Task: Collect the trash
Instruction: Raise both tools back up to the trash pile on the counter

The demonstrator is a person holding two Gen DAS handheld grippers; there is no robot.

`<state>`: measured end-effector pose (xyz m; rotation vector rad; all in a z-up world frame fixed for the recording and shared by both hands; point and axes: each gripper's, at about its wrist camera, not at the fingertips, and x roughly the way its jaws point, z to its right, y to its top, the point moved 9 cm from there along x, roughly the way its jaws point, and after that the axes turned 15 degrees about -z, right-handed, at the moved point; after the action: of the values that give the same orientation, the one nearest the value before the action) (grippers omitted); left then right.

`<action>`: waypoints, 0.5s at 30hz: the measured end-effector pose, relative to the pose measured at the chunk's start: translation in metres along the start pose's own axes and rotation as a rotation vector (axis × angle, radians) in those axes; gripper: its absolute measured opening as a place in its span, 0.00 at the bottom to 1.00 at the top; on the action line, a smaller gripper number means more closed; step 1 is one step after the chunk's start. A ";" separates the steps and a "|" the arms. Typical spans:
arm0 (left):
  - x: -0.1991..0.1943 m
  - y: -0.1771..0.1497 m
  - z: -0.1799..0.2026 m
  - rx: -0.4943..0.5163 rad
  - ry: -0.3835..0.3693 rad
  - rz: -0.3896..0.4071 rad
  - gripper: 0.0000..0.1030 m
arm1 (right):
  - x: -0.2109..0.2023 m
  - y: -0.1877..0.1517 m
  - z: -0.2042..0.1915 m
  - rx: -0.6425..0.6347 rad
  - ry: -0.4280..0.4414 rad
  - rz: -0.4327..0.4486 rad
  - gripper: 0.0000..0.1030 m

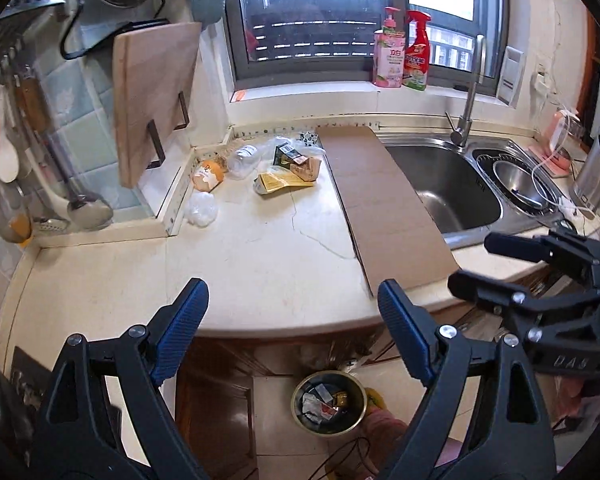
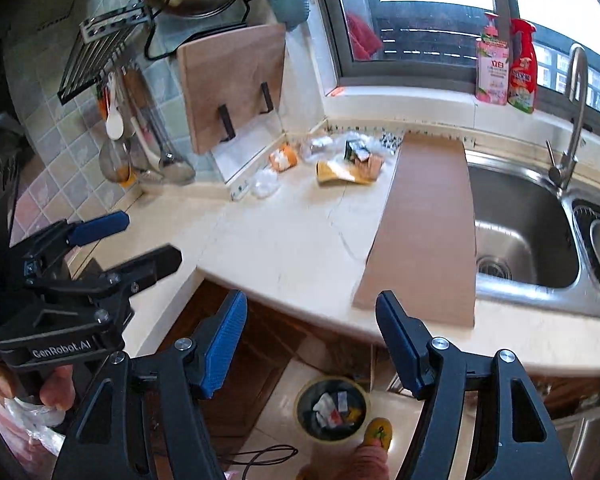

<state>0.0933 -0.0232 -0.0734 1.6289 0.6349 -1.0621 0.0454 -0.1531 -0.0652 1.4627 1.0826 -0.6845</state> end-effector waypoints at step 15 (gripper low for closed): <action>0.150 0.156 -0.035 -0.126 -0.006 -0.145 0.83 | 0.144 0.212 0.094 -0.049 0.083 -0.151 0.67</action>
<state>0.3031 -0.0552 -0.1290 1.4877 0.8106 -1.1079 0.3096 -0.1967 -0.1184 1.3876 1.2759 -0.7029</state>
